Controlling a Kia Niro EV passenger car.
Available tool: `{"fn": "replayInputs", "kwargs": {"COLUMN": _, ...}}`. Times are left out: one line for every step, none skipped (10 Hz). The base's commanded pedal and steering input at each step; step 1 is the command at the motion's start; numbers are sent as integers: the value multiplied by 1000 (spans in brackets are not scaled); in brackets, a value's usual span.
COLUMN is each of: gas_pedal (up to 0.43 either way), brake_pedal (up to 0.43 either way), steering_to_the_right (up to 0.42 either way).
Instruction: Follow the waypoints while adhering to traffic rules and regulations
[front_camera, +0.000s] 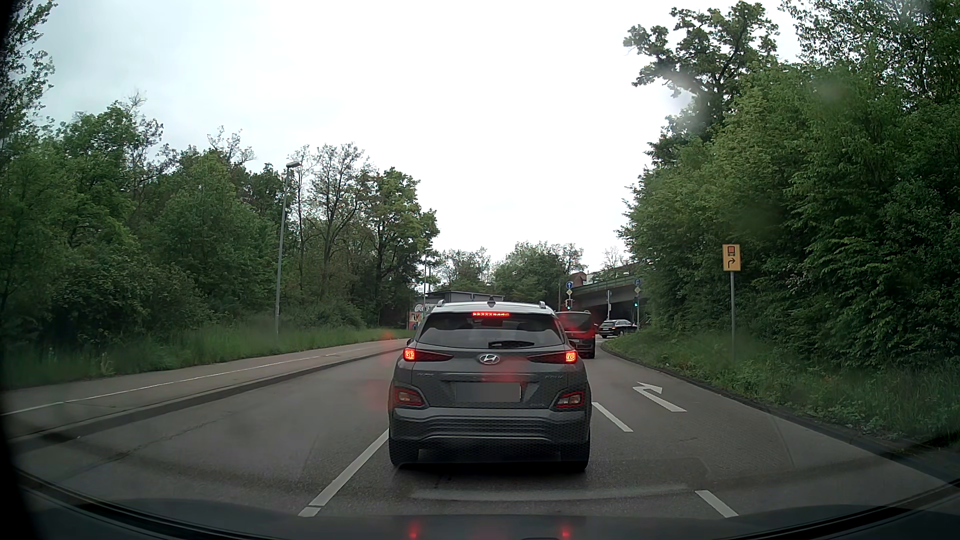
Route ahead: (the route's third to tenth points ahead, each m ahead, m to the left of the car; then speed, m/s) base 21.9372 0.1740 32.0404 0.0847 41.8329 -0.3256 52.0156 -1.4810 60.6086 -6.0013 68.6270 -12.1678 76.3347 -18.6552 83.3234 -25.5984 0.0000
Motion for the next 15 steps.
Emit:
{"fn": "replayInputs", "kwargs": {"gas_pedal": 0, "brake_pedal": 280, "steering_to_the_right": -7}}
{"fn": "replayInputs", "kwargs": {"gas_pedal": 0, "brake_pedal": 280, "steering_to_the_right": -7}}
{"fn": "replayInputs", "kwargs": {"gas_pedal": 0, "brake_pedal": 280, "steering_to_the_right": -6}}
{"fn": "replayInputs", "kwargs": {"gas_pedal": 0, "brake_pedal": 280, "steering_to_the_right": -6}}
{"fn": "replayInputs", "kwargs": {"gas_pedal": 0, "brake_pedal": 280, "steering_to_the_right": -7}}
{"fn": "replayInputs", "kwargs": {"gas_pedal": 0, "brake_pedal": 280, "steering_to_the_right": -6}}
{"fn": "replayInputs", "kwargs": {"gas_pedal": 0, "brake_pedal": 280, "steering_to_the_right": -7}}
{"fn": "replayInputs", "kwargs": {"gas_pedal": 0, "brake_pedal": 280, "steering_to_the_right": -6}}
{"fn": "replayInputs", "kwargs": {"gas_pedal": 0, "brake_pedal": 280, "steering_to_the_right": -6}}
{"fn": "replayInputs", "kwargs": {"gas_pedal": 0, "brake_pedal": 280, "steering_to_the_right": -7}}
{"fn": "replayInputs", "kwargs": {"gas_pedal": 0, "brake_pedal": 280, "steering_to_the_right": -6}}
{"fn": "replayInputs", "kwargs": {"gas_pedal": 0, "brake_pedal": 280, "steering_to_the_right": -7}}
{"fn": "replayInputs", "kwargs": {"gas_pedal": 0, "brake_pedal": 280, "steering_to_the_right": -7}}
{"fn": "replayInputs", "kwargs": {"gas_pedal": 0, "brake_pedal": 280, "steering_to_the_right": -7}}
{"fn": "replayInputs", "kwargs": {"gas_pedal": 0, "brake_pedal": 280, "steering_to_the_right": -6}}
